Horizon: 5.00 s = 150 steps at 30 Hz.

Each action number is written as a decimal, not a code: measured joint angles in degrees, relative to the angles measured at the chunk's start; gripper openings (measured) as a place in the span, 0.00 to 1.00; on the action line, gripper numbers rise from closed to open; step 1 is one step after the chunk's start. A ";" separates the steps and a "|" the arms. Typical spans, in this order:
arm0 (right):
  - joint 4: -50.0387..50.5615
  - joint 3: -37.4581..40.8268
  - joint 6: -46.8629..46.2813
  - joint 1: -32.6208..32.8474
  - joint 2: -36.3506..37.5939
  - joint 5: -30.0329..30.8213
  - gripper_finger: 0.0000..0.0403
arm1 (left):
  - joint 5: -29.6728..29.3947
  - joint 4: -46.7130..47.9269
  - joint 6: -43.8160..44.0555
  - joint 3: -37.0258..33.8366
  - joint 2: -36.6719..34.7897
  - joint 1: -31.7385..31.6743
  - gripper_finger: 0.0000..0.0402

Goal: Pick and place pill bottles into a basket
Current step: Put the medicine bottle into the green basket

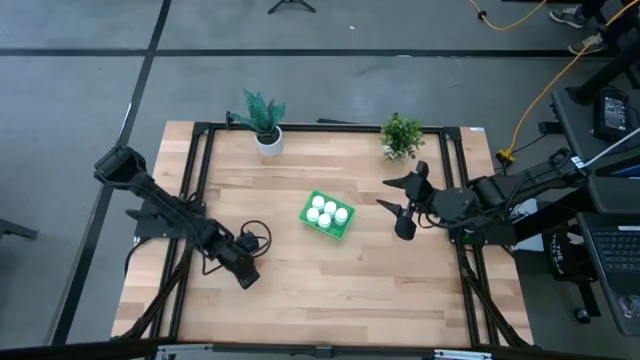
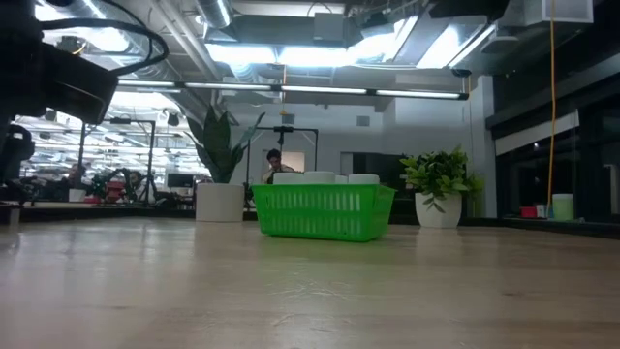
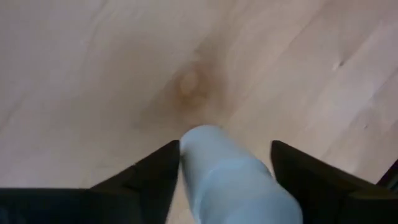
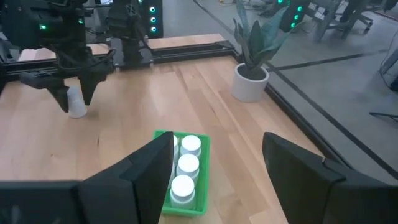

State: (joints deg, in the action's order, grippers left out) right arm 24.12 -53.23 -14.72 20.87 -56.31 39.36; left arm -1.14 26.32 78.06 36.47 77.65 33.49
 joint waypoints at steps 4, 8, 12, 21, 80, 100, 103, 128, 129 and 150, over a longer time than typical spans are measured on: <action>0.01 0.00 0.10 -0.09 0.00 -0.62 0.61 | 1.83 -0.16 -0.71 0.00 0.00 -0.05 0.44; 0.11 0.00 0.24 -0.09 0.00 -0.64 0.61 | 2.72 -0.13 -1.29 0.00 0.00 -0.02 0.41; 0.13 0.00 0.26 -0.09 0.00 -0.64 0.61 | 2.71 -0.23 -1.88 0.00 0.00 -0.02 0.41; 0.13 0.00 0.26 -0.09 -0.02 -0.64 0.61 | 2.61 -0.86 -2.35 0.01 0.00 -0.09 0.41; 8.20 0.00 -2.73 -0.07 -0.09 -1.86 0.61 | 9.62 33.51 -74.38 75.84 46.96 -33.54 0.41; 8.48 0.00 -1.29 -0.06 -0.07 -2.06 0.61 | 8.76 31.56 -76.67 75.45 47.58 -34.29 0.41; 8.48 0.00 -1.27 -0.06 -0.07 -2.05 0.61 | 8.74 31.52 -76.66 75.45 47.58 -34.66 0.41; 8.72 0.04 -1.31 -0.06 -0.04 -2.15 0.61 | 8.72 31.32 -77.37 75.43 50.23 -34.66 0.41; 8.72 0.04 -1.31 -0.05 -0.04 -2.15 0.61 | 8.73 31.32 -77.37 75.43 50.23 -34.68 0.41; 8.79 0.04 -1.07 -0.05 -0.04 -2.15 0.61 | 8.74 31.15 -77.97 75.43 50.23 -34.61 0.50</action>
State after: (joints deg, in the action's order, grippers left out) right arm 32.91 -53.19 -15.79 20.82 -56.36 37.21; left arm 7.60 57.47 0.09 111.90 127.87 -1.13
